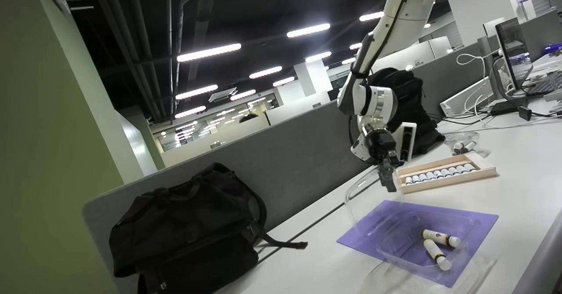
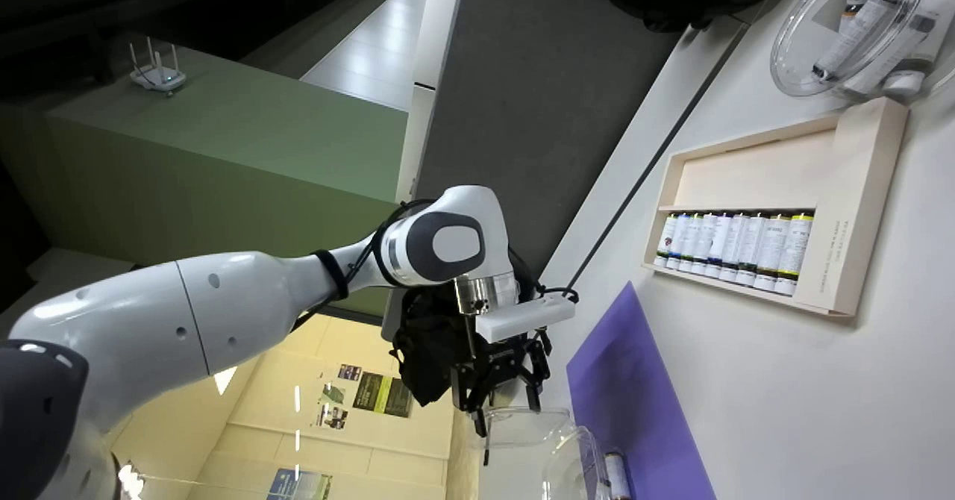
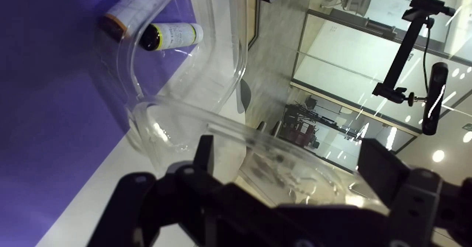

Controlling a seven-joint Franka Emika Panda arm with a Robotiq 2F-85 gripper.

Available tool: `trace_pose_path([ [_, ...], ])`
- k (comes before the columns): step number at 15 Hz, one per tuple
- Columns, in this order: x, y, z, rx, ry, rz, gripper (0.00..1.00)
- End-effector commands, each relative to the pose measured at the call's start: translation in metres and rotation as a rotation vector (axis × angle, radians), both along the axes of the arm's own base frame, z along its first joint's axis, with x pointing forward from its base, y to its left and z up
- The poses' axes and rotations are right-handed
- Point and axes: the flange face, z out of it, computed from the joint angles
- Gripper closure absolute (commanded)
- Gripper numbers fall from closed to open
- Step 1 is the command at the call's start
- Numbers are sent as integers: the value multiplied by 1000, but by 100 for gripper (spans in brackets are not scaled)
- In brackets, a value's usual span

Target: Close the lid on the clear container

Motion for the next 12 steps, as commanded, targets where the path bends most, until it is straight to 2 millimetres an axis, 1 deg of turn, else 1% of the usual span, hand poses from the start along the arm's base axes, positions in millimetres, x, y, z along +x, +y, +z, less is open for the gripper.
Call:
trace_pose_path([
  [1, -23, -5, 24, 15, -35, 1, 0],
  [5, -33, -3, 36, 30, -47, 20, 0],
  [7, -37, -2, 38, 40, -34, 28, 0],
  [9, -43, 1, 32, 56, 12, 48, 0],
  [12, -53, 7, 15, 76, 98, 75, 0],
])
